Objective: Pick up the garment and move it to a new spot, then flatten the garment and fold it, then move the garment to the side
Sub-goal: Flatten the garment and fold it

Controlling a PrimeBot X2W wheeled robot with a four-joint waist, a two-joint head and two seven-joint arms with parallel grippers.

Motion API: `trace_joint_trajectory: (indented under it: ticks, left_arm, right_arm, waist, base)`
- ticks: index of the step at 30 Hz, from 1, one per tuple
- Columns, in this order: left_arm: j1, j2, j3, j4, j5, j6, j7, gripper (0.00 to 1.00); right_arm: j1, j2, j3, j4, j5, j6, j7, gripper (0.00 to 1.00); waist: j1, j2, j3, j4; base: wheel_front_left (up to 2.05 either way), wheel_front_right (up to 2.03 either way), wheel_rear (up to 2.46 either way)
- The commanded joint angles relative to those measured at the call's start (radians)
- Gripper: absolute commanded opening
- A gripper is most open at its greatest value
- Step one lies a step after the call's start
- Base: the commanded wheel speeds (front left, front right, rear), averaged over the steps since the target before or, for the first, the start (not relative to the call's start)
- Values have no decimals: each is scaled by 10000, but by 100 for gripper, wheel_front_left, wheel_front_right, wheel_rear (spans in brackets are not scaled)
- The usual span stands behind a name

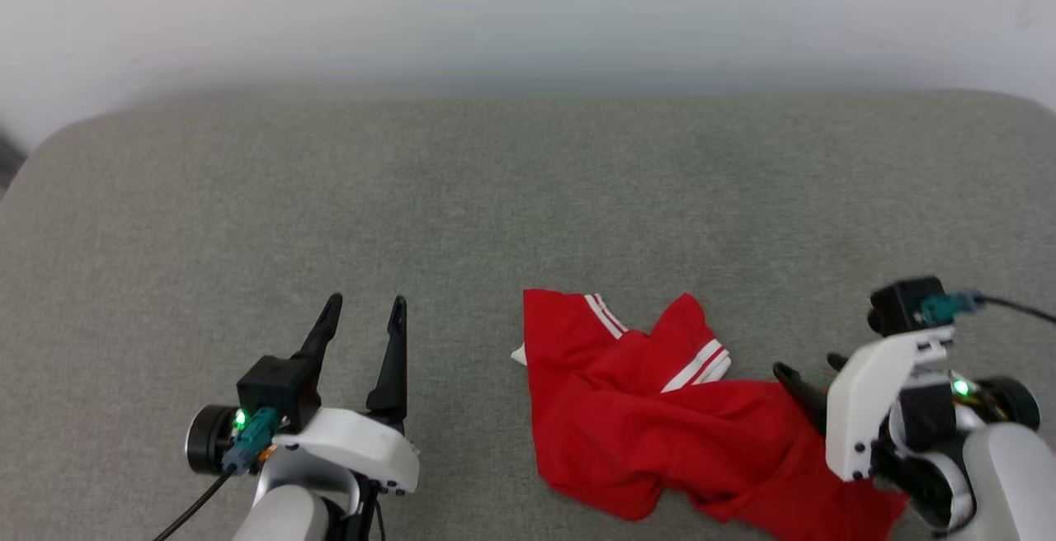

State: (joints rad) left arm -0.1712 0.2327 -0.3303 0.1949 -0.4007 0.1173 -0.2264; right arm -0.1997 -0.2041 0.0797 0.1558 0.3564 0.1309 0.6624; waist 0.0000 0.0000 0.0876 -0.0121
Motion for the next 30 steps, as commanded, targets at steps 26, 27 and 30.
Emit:
trace_joint_trajectory:
  ticks: [26,27,30]
  left_arm:
    - [-1030,-517,35,875,110,-475,-394,100]
    - [-992,-527,50,879,116,-464,-397,100]
    - [-926,-550,69,871,108,-474,-404,100]
  right_arm:
    - [-3230,-1167,2513,2107,1652,-6,-765,0]
    - [-3253,-1225,2381,1920,1554,-6,-939,0]
    - [-3239,-1369,1592,1367,1103,-6,-1319,0]
  waist:
    - [0,0,1104,988]
    - [0,0,1046,947]
    - [0,0,924,848]
  base:
    - [0,0,0]
    - [0,0,0]
    - [0,0,0]
